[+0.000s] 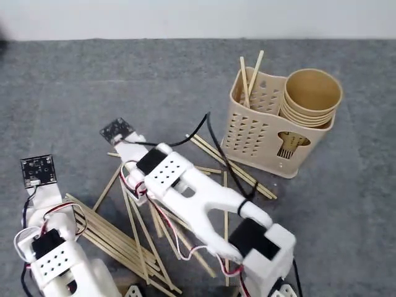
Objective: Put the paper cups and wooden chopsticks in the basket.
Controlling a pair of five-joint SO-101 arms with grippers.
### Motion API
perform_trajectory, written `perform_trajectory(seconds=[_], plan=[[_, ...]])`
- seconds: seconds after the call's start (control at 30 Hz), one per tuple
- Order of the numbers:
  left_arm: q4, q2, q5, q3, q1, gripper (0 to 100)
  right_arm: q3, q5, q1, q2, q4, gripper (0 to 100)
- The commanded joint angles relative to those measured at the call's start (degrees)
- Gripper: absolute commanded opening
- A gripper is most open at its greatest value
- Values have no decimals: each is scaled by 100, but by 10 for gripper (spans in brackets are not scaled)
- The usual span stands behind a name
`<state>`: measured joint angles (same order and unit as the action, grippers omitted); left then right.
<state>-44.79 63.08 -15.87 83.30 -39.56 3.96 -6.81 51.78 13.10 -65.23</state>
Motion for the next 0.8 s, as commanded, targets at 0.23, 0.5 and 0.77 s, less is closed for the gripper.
perform_trajectory(seconds=[0.23, 0.5, 0.77], plan=[[123, 149, 9, -110, 9, 18, -176, 237, -92, -1701, -57, 8], [123, 149, 9, -101, 9, 18, -176, 686, -92, -3178, -48, 8], [123, 149, 9, -101, 9, 18, -202, 1125, -655, -4804, 136, 8]])
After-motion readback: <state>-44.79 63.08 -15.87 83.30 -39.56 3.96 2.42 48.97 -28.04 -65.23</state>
